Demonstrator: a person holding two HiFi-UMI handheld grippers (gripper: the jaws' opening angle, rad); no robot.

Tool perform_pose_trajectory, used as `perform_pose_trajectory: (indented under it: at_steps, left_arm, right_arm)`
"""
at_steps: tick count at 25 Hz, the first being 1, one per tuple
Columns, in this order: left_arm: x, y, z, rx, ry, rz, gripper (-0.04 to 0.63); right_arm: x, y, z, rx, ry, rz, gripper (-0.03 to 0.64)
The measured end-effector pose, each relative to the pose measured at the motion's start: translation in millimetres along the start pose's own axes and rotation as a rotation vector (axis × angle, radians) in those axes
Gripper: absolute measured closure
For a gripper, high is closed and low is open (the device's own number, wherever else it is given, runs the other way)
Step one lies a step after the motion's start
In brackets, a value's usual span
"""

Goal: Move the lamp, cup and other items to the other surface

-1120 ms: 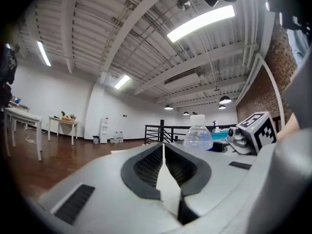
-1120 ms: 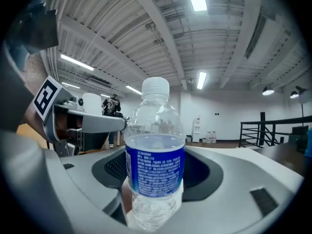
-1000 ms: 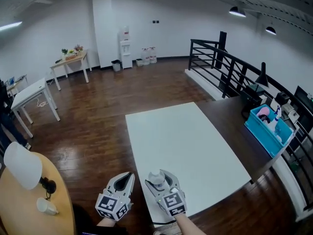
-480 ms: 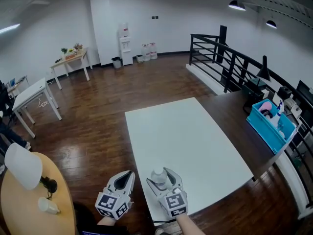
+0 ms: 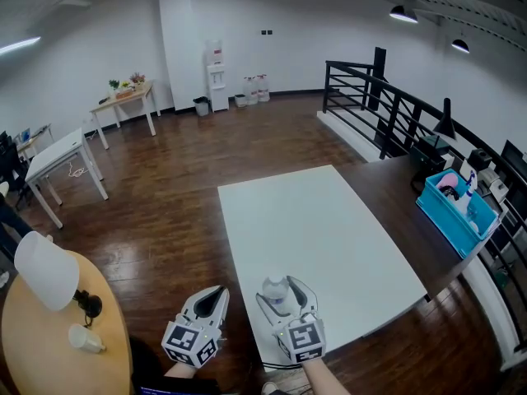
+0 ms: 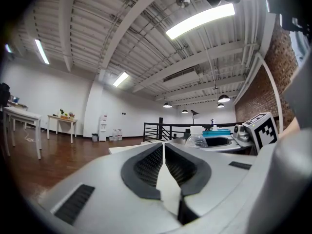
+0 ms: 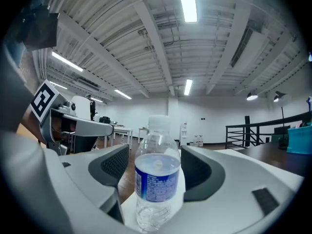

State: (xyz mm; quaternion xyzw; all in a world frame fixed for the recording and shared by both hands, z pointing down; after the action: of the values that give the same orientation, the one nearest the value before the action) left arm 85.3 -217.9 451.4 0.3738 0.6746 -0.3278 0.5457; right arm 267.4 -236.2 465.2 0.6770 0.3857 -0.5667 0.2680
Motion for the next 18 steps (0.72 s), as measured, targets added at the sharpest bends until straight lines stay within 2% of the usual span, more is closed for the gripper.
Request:
perform_pose_trajectory:
  at_steps: [5, 6, 8, 9, 12, 13, 18]
  left_arm:
    - [9.2, 3.8, -20.2, -0.018, 0.011, 0.003, 0.58]
    - [12.6, 4.7, -25.9, -0.021, 0.011, 0.006, 0.58]
    - [19.4, 3.9, -39.5, -0.021, 0.014, 0.013, 0.58]
    - [22.7, 2.4, -47.7, -0.017, 0.019, 0.016, 0.58]
    - [32.1, -5.0, -77.9, 0.017, 0.028, 0.023, 0.58]
    - [35.4, -9.3, -88.6, 0.035, 0.028, 0.027, 0.58]
    - [50.5, -40.4, -139.9, 0.142, 0.044, 0.056, 0.581]
  right_arm:
    - [40.3, -26.3, -19.2, -0.019, 0.025, -0.044, 0.278]
    - [47.6, -35.9, -23.3, -0.019, 0.037, -0.046, 0.309]
    - [60.4, -60.4, -27.1, -0.003, 0.058, -0.039, 0.324]
    - [65.2, -74.5, -26.5, 0.017, 0.063, -0.034, 0.351]
    - [69.7, -121.8, -17.9, 0.13, 0.045, -0.009, 0.553]
    - [69.7, -138.0, -12.9, 0.173, 0.041, 0.008, 0.594]
    - [71.0, -210.0, 14.6, 0.331, 0.052, 0.066, 0.61]
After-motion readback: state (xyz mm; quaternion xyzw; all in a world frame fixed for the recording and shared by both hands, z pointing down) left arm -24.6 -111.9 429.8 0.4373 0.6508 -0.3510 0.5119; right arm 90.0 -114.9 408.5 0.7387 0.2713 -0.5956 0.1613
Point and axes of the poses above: the fingertips, and each gripper's own axes: z forward along the fingers, y to its right, x out of its top, the point moved 6 cm from there along -z, backward along the fingers, and after that the axes turned 14 degrees about y, right-handed, at the moved point
